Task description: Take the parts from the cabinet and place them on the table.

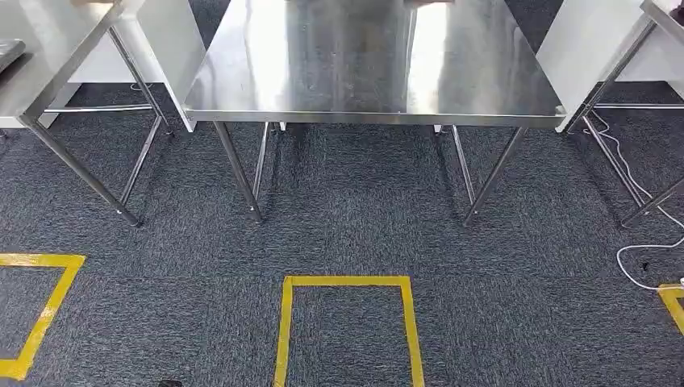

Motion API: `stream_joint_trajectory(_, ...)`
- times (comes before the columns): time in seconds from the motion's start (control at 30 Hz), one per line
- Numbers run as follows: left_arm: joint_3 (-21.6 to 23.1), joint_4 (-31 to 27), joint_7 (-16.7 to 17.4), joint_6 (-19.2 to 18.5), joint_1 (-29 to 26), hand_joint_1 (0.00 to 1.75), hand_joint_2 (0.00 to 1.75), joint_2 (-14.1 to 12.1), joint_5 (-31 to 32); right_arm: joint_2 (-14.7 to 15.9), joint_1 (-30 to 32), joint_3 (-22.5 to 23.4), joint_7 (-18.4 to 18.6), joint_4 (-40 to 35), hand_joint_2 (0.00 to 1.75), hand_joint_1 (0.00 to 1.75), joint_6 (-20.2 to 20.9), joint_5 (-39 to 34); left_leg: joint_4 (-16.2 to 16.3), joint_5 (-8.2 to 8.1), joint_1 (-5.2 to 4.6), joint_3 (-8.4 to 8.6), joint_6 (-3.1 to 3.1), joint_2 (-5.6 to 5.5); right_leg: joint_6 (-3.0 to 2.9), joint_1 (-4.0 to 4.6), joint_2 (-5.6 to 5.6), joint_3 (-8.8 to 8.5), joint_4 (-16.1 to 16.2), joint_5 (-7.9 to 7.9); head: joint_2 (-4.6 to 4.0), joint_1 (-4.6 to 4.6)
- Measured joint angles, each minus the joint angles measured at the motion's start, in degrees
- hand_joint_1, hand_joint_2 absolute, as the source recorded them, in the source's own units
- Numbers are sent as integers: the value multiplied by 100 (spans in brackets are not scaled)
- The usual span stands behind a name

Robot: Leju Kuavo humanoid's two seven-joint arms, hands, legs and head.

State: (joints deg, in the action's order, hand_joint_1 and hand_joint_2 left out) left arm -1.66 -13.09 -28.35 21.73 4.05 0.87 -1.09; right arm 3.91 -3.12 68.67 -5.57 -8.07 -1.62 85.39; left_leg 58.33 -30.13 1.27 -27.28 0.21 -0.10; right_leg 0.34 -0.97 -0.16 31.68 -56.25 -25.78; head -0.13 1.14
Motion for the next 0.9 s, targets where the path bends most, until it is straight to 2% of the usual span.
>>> stream_joint_trajectory(0.03,2,0,0,2,2,0,0,-2,-2,0,-7,0,-4,0,0,0,-29,-7,-131,-27,-27,75,25,-16,47,39,-1,41,-34,32,0,-11)
stream_joint_trajectory(0.1,7,2,0,7,-3,0,0,0,-4,-2,-17,0,-28,0,0,0,-68,-15,-145,-42,-54,21,44,-13,146,35,-4,84,-31,98,0,0)
stream_joint_trajectory(0.13,11,0,2,9,0,0,0,0,-11,-2,-13,0,-31,0,0,0,-68,-15,-148,-31,-59,-9,81,-13,197,33,-4,104,-30,135,0,-9)
stream_joint_trajectory(0.17,18,2,0,9,-2,0,0,2,-11,2,0,0,-31,0,0,0,-68,-15,-214,48,-14,-36,188,-2,242,93,-6,143,-50,139,0,-17)
stream_joint_trajectory(0.2,24,0,0,9,2,0,0,15,-11,13,-2,0,-31,0,0,0,-68,-20,-228,102,-30,-70,237,26,232,35,3,241,-189,-3,0,-7)
stream_joint_trajectory(0.23,26,0,0,9,4,0,0,17,-11,15,-3,0,-31,0,0,0,-65,-20,-223,148,-32,-137,301,33,184,39,3,362,-517,-263,0,-48)
stream_joint_trajectory(0.27,26,0,0,9,1,0,0,13,-11,15,-6,0,-31,0,0,0,-65,-20,-222,200,-43,-201,314,42,161,31,4,544,-997,-528,0,-57)
stream_joint_trajectory(0.3,26,0,0,13,1,0,0,13,-11,17,-6,0,-31,0,0,0,-63,-20,-219,249,-50,-268,319,59,162,19,4,709,-1438,-735,0,-55)
stream_joint_trajectory(0.33,26,0,2,13,1,0,0,9,-11,17,-4,0,-28,0,0,0,-63,-20,-214,313,-55,-353,314,64,189,19,4,803,-1816,-890,0,-57)
stream_joint_trajectory(0.37,28,0,2,13,0,0,0,13,-11,17,1,0,-20,0,0,0,-57,-20,-211,363,-56,-415,301,66,238,15,3,736,-1843,-901,0,-50)
stream_joint_trajectory(0.4,28,0,2,13,0,0,0,18,-11,17,4,0,-11,0,0,0,-55,-20,-208,409,-56,-471,285,66,285,5,3,531,-1601,-838,0,-54)
stream_joint_trajectory(0.43,28,0,2,13,1,0,0,20,-11,17,0,0,9,0,0,0,-55,-20,-207,452,-54,-519,269,67,335,3,3,196,-1129,-704,0,-59)
stream_joint_trajectory(0.47,31,0,2,13,2,0,0,22,-11,28,-9,0,26,-2,0,0,-55,-20,-203,493,-52,-561,246,67,379,-16,1,-222,-505,-560,0,-55)
stream_joint_trajectory(0.5,33,0,2,15,7,0,0,24,-15,28,-21,0,33,-2,0,0,-55,-20,-188,529,-56,-579,216,65,388,-36,1,-571,3,-477,0,-57)
stream_joint_trajectory(0.53,33,-2,2,15,7,0,0,17,-22,28,-46,0,37,-2,0,0,-55,-20,-171,556,-98,-613,172,67,306,31,19,-610,207,-498,0,-55)
stream_joint_trajectory(0.57,35,-2,2,15,13,0,0,18,-22,28,-40,-2,37,-2,0,0,-55,-20,-172,589,-97,-622,134,69,224,27,28,-568,204,-441,0,-35)
stream_joint_trajectory(0.6,39,-2,2,15,15,0,0,13,-22,28,-31,-2,37,-2,175,0,-55,-20,-172,622,-92,-633,103,69,184,37,29,-543,177,-423,0,-42)
stream_joint_trajectory(0.63,48,-2,2,17,11,0,0,13,-26,31,-20,-2,37,-2,175,0,-50,-20,-187,660,-73,-632,69,67,149,54,27,-532,156,-405,0,-33)
stream_joint_trajectory(0.67,57,-2,2,17,5,0,0,11,-28,33,-11,-2,37,-2,175,0,-48,-20,-185,688,-67,-644,32,65,88,38,21,-507,171,-362,0,-44)
stream_joint_trajectory(0.7,63,-2,2,20,2,0,0,11,-28,31,-16,-2,37,-2,175,0,-44,-20,-106,596,-33,-703,8,46,12,-49,4,-494,181,-307,0,-46)
stream_joint_trajectory(0.73,74,-2,2,22,-2,0,0,16,-28,35,-22,-2,37,-4,175,0,-44,-18,142,298,-31,-794,-16,35,-64,-26,-3,-440,181,-260,0,-13)
stream_joint_trajectory(0.77,79,-2,2,22,2,0,0,15,-28,35,-20,-2,37,-4,175,0,-44,-20,557,-42,-19,-936,-32,29,-106,-15,-12,-390,180,-226,0,-7)
stream_joint_trajectory(0.8,79,-2,2,26,1,0,0,13,-31,35,-14,-2,37,-4,175,0,-44,-20,1029,-318,-19,-1093,-56,16,-123,0,-17,-337,175,-186,0,-11)
stream_joint_trajectory(0.83,79,0,4,31,-7,0,0,7,-39,35,-10,-2,37,-4,175,0,-44,-20,1437,-517,-16,-1208,-77,16,-123,14,-18,-280,170,-147,0,-6)
stream_joint_trajectory(0.87,79,0,7,33,-11,0,0,7,-44,35,-9,-2,37,-4,175,0,-44,-20,1621,-577,-14,-1227,-84,16,-113,24,-17,-270,155,-113,0,-13)
stream_joint_trajectory(0.9,81,0,9,33,-9,0,0,7,-44,35,-8,-2,37,-4,175,0,-44,-20,1575,-534,-13,-1149,-81,19,-106,25,-14,-219,138,-90,0,-6)
